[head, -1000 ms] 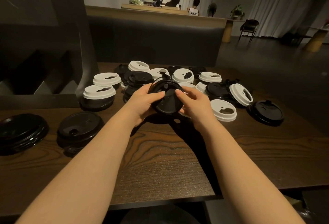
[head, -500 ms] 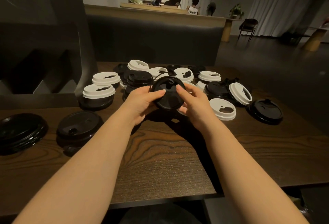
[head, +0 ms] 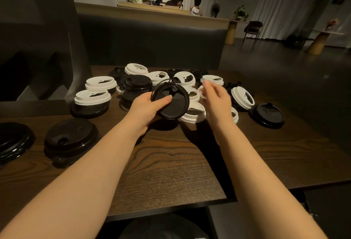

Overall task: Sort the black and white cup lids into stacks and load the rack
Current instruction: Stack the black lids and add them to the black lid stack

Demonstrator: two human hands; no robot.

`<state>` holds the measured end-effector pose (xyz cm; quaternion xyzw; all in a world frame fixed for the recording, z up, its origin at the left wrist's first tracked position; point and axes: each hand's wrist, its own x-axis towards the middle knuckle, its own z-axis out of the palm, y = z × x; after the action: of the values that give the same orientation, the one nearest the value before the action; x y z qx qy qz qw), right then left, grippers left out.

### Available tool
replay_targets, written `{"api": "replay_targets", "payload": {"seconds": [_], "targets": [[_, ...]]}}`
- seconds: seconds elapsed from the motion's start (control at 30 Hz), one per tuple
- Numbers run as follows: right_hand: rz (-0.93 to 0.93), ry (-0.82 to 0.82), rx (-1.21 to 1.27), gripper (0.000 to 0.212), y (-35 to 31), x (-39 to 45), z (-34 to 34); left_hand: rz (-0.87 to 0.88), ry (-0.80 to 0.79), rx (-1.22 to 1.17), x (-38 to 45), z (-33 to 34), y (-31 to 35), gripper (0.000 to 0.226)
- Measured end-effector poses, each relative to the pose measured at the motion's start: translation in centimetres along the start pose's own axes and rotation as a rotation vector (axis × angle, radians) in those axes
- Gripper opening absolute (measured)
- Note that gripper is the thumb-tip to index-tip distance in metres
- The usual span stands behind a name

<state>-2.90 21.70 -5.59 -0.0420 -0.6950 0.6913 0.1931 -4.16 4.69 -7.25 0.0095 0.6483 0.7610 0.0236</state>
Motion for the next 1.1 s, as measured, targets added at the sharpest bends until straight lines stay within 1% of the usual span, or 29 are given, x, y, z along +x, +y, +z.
{"api": "replay_targets", "payload": {"seconds": [0.03, 0.1, 0.13, 0.17, 0.23, 0.3, 0.37, 0.47, 0.53, 0.6, 0.63, 0.67, 0.7, 0.77, 0.8, 0.83, 0.9, 1.0, 1.03, 1.1], "targets": [[-0.046, 0.092, -0.096, 0.032, -0.3, 0.3, -1.5, -0.004, -0.022, 0.002, -0.1, 0.2, 0.0, 0.022], [-0.086, 0.233, -0.372, 0.041, 0.1, 1.2, -5.3, -0.020, -0.055, -0.004, -0.3, 0.8, -0.3, 0.021], [-0.063, 0.282, -0.520, 0.047, 0.8, 1.8, -7.1, -0.033, -0.055, -0.013, -0.4, 1.0, -0.4, 0.024], [-0.002, 0.301, -0.671, 0.055, 1.1, 2.2, -8.8, -0.047, -0.049, -0.023, -0.3, 1.2, -0.6, 0.028], [0.202, 0.239, -0.927, 0.063, 1.7, 2.6, -11.1, -0.074, -0.044, -0.051, -0.2, 1.5, -0.8, 0.034], [0.356, 0.110, -1.051, 0.067, 1.9, 2.4, -12.4, -0.101, -0.038, -0.091, 0.0, 1.6, -0.9, 0.036], [0.359, 0.031, -1.144, 0.071, 2.1, 1.9, -12.7, -0.123, -0.035, -0.126, 0.0, 1.5, -0.9, 0.037], [0.253, 0.001, -1.261, 0.070, 2.6, 1.0, -12.2, -0.143, -0.030, -0.146, 0.0, 1.5, -0.9, 0.037], [0.137, 0.057, -1.284, 0.062, 2.8, 0.3, -11.8, -0.148, -0.023, -0.150, -0.1, 1.5, -0.8, 0.035], [0.017, 0.209, -1.243, 0.056, 2.7, 0.4, -11.8, -0.144, -0.022, -0.167, -0.2, 1.6, -0.8, 0.032], [0.001, 0.289, -1.223, 0.061, 2.6, 0.8, -12.0, -0.142, -0.025, -0.171, -0.3, 1.6, -0.8, 0.031], [0.037, 0.344, -1.200, 0.070, 2.5, 1.3, -12.3, -0.144, -0.029, -0.171, -0.3, 1.7, -0.8, 0.029], [0.112, 0.364, -1.172, 0.081, 2.5, 1.8, -12.6, -0.148, -0.034, -0.169, -0.3, 1.8, -0.9, 0.026], [0.253, 0.329, -1.120, 0.093, 2.8, 2.4, -13.0, -0.157, -0.058, -0.167, -0.5, 2.2, -1.0, 0.023], [0.273, 0.302, -1.100, 0.094, 3.1, 2.5, -13.1, -0.161, -0.072, -0.170, -0.5, 2.4, -1.1, 0.021], [0.250, 0.289, -1.077, 0.094, 3.4, 2.5, -13.1, -0.165, -0.084, -0.176, -0.6, 2.6, -1.1, 0.018], [0.137, 0.306, -1.047, 0.094, 3.4, 2.3, -12.7, -0.175, -0.092, -0.183, -0.6, 2.8, -1.2, 0.014], [-0.044, 0.357, -1.106, 0.099, 2.9, 1.6, -11.9, -0.195, -0.089, -0.202, -0.5, 2.8, -1.1, 0.020], [-0.080, 0.364, -1.120, 0.100, 2.8, 1.3, -11.7, -0.202, -0.087, -0.209, -0.6, 2.8, -1.0, 0.022], [-0.093, 0.363, -1.103, 0.100, 2.6, 0.8, -11.4, -0.212, -0.083, -0.227, -0.6, 2.8, -0.8, 0.023]]}}
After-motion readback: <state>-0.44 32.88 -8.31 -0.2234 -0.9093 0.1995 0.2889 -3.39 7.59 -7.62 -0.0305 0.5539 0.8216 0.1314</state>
